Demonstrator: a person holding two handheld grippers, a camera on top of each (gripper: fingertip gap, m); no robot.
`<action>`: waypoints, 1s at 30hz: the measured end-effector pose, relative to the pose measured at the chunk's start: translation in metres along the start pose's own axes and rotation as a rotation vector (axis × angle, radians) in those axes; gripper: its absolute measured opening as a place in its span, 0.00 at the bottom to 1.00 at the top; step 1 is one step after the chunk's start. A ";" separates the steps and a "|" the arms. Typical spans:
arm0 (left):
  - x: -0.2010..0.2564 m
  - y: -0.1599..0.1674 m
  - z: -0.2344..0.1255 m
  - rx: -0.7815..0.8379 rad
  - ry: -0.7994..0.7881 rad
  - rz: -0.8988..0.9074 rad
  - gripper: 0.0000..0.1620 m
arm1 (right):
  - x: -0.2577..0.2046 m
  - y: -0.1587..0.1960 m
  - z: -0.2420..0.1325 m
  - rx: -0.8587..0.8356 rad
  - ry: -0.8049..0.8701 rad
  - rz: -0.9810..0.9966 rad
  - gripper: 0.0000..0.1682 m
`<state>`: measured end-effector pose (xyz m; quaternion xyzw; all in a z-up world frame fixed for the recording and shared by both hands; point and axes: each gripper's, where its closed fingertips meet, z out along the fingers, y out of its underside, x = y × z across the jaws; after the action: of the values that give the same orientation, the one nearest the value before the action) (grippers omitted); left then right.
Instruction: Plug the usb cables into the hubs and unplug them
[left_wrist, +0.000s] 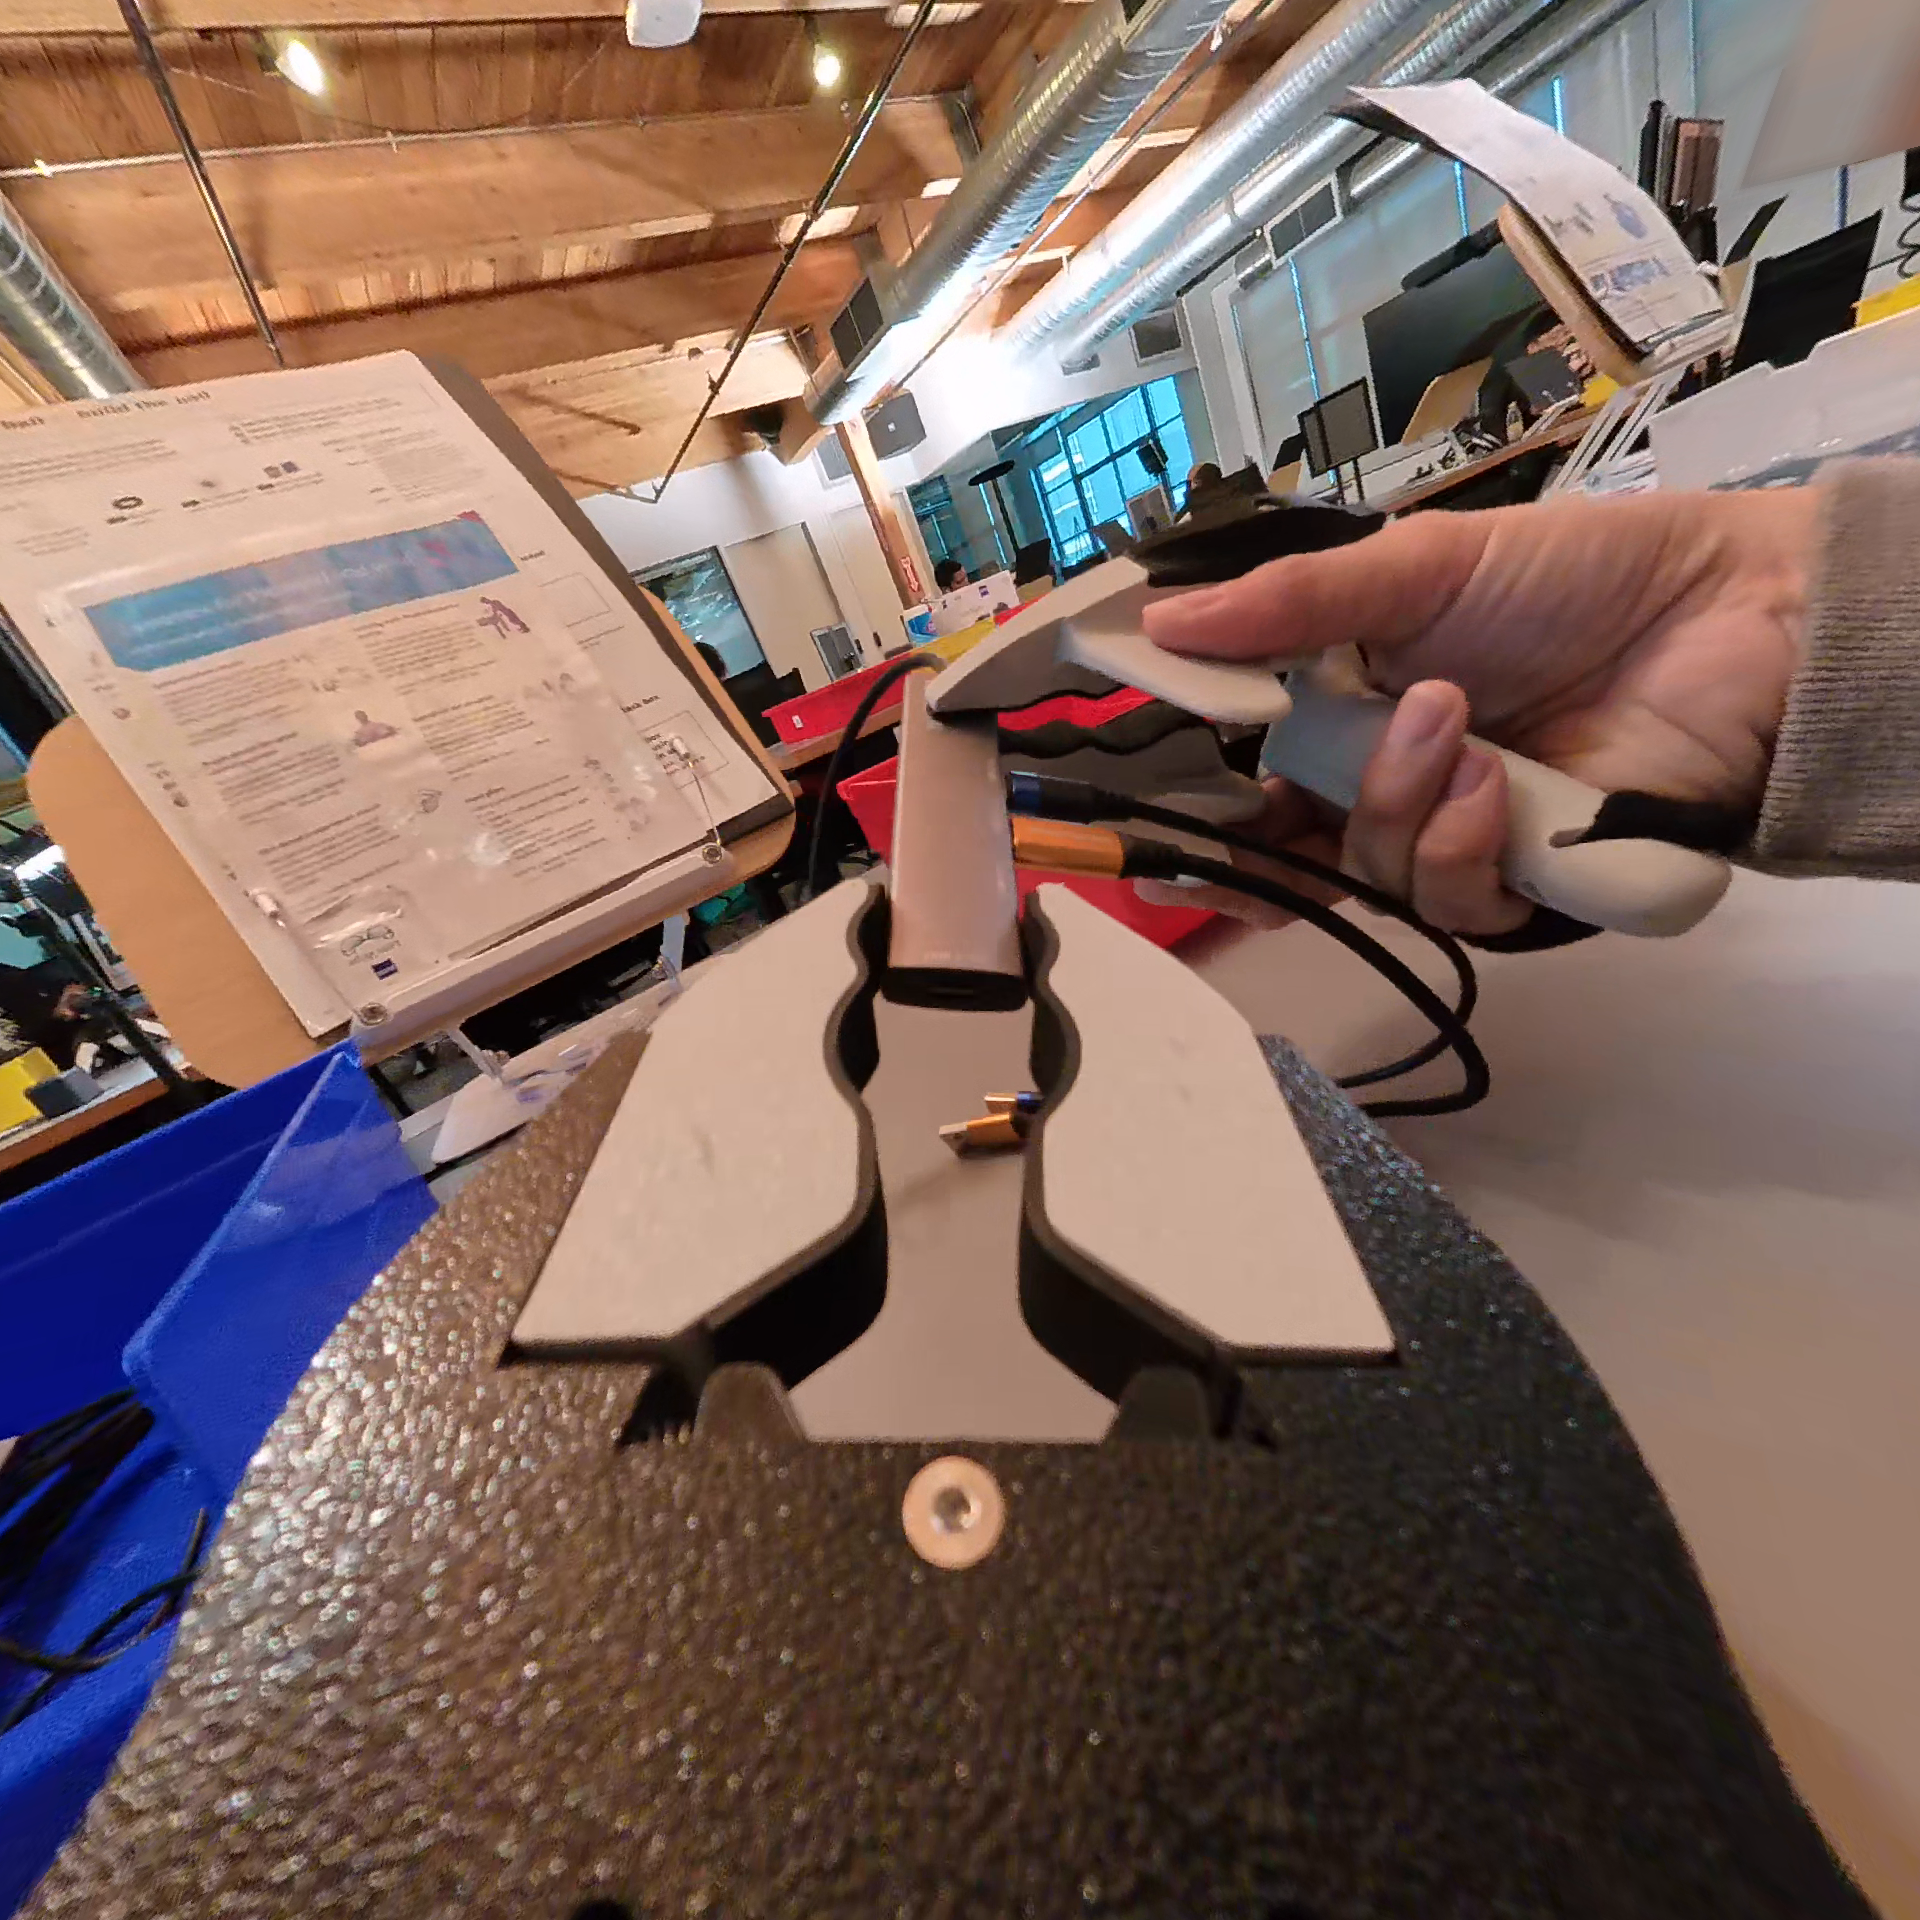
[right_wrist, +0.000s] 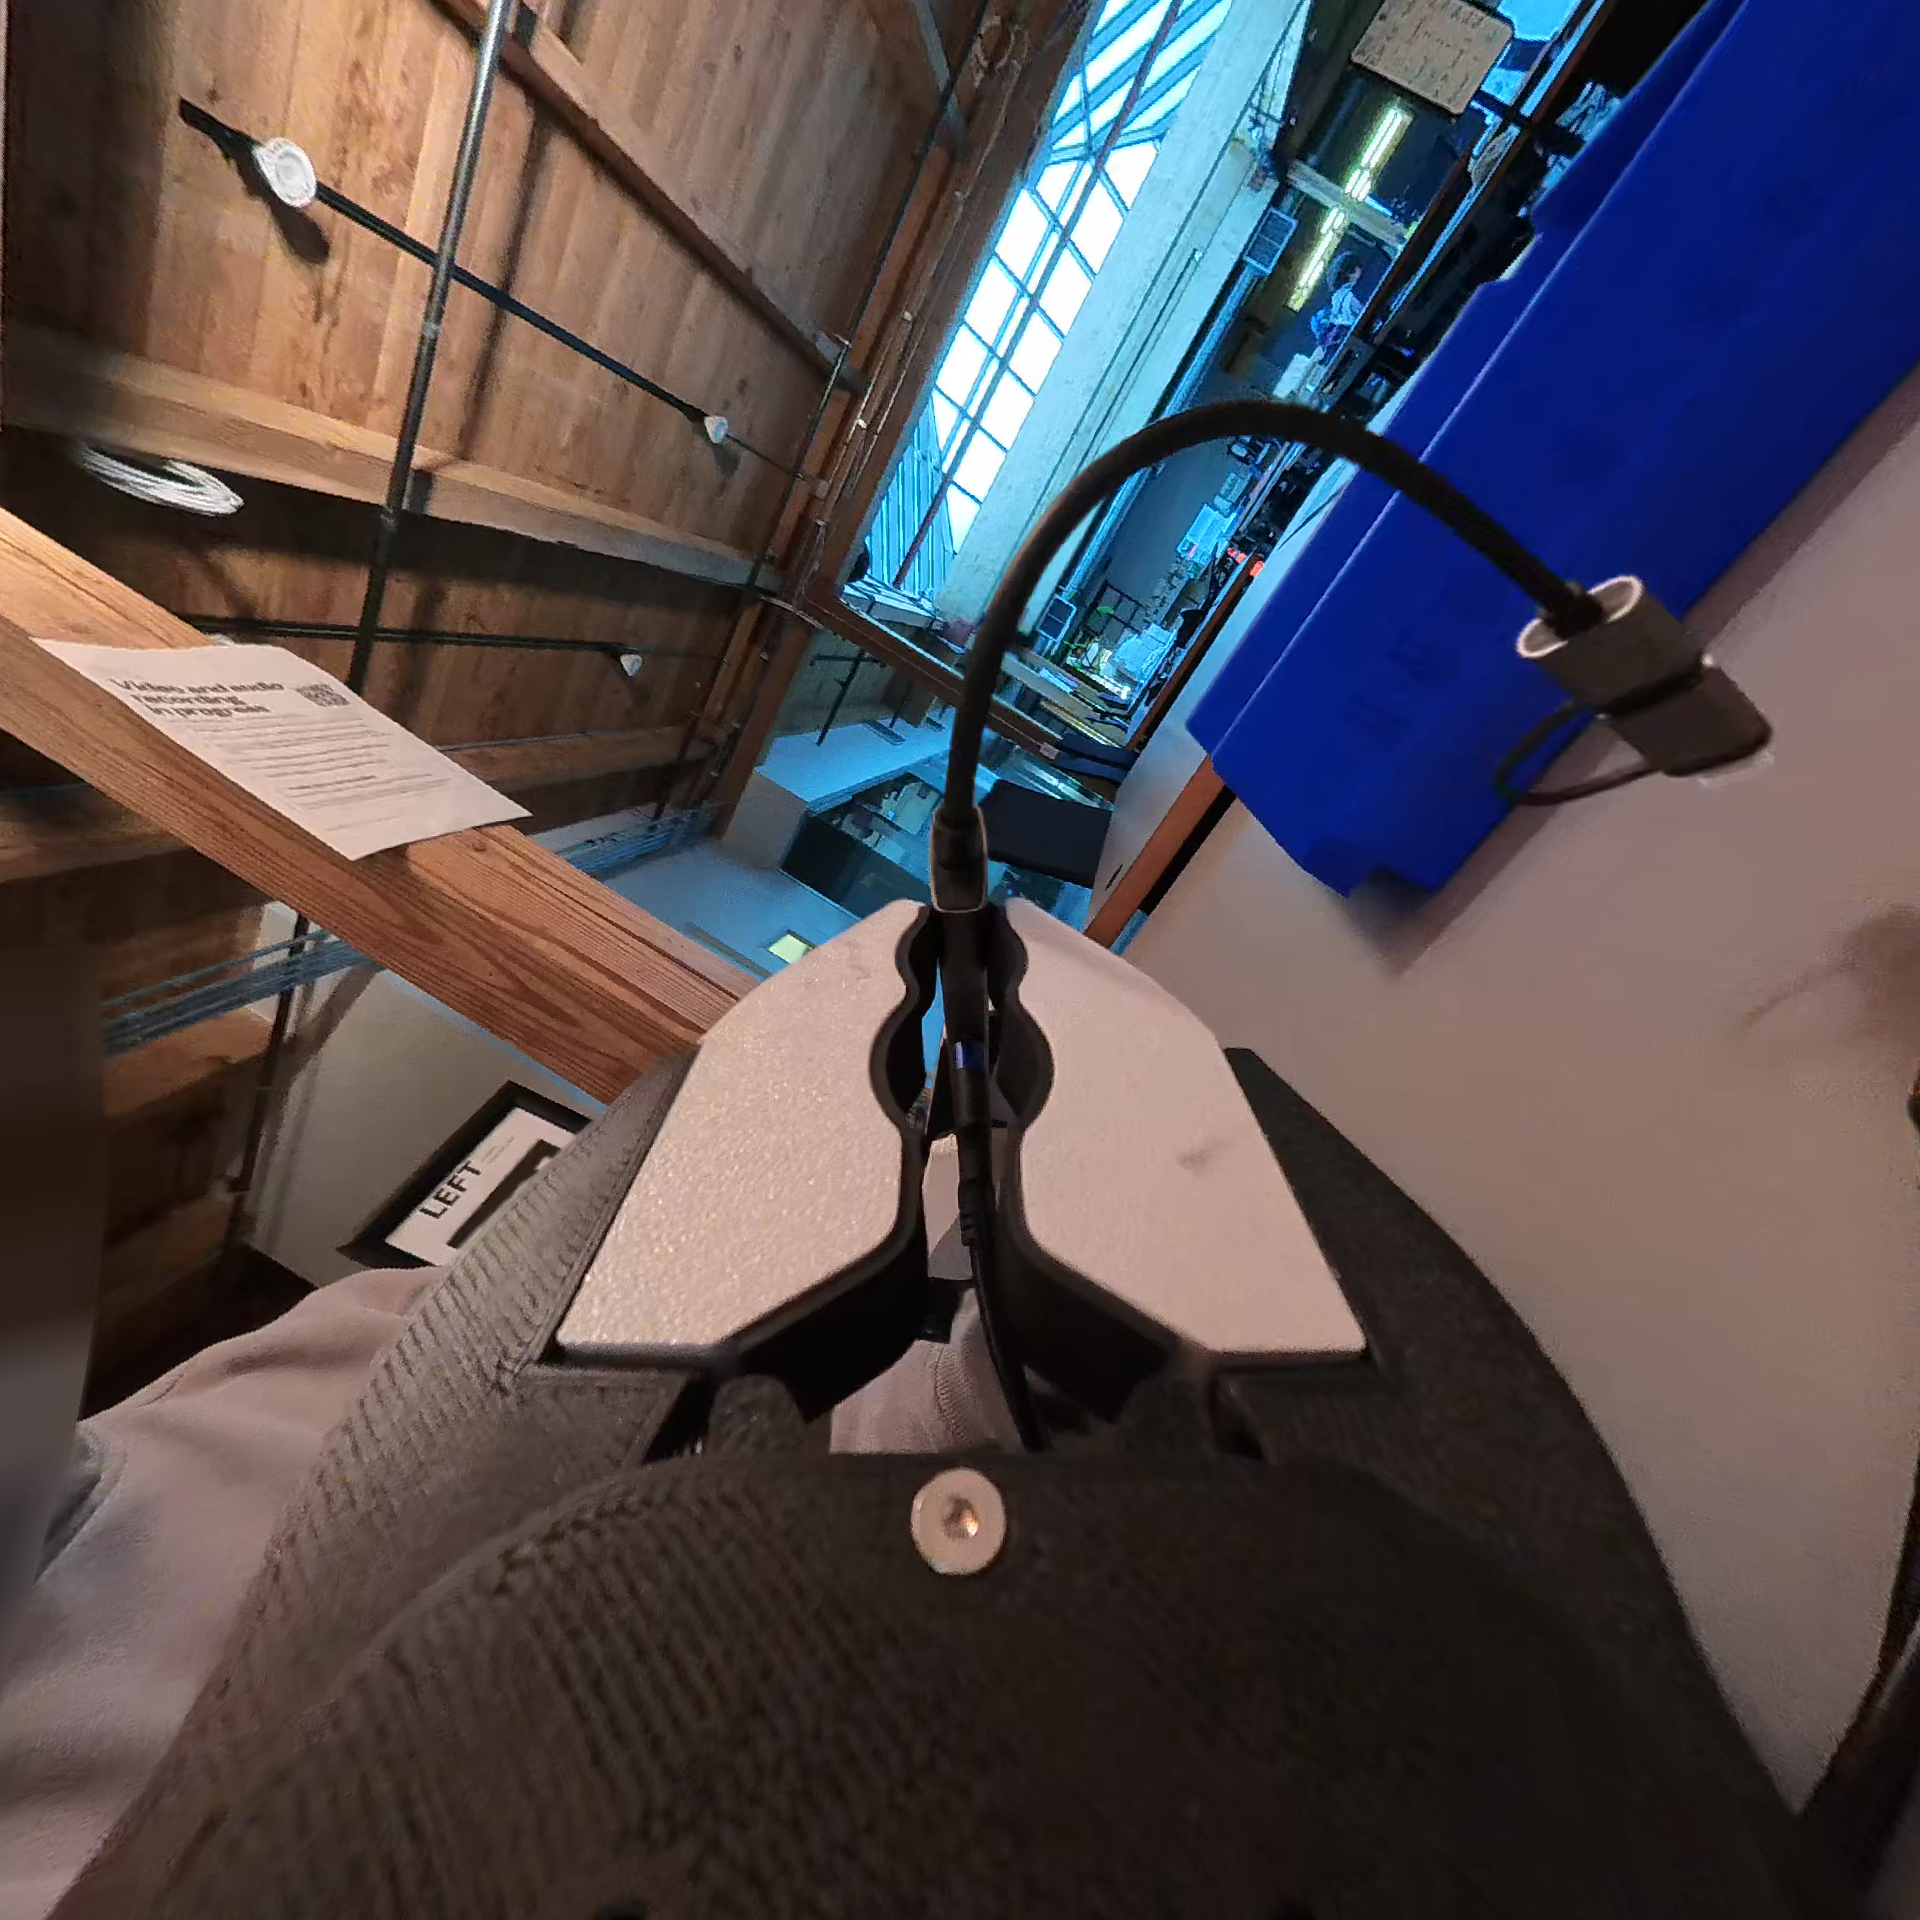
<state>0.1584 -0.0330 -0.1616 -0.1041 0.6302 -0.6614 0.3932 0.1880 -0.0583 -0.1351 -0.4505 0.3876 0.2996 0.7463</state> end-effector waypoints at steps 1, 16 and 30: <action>0.000 0.000 0.000 0.001 0.001 -0.003 0.15 | 0.001 0.000 0.000 0.002 0.000 0.008 0.05; -0.012 0.013 0.001 -0.111 -0.047 -0.082 0.15 | 0.028 0.001 -0.001 -0.031 0.213 -0.190 0.12; -0.051 0.018 -0.010 -0.071 -0.146 -0.280 0.15 | 0.023 0.047 0.027 -0.463 0.531 -1.032 0.16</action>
<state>0.1932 0.0092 -0.1616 -0.2528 0.6023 -0.6776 0.3380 0.1709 -0.0121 -0.1670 -0.7890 0.2174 -0.1453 0.5560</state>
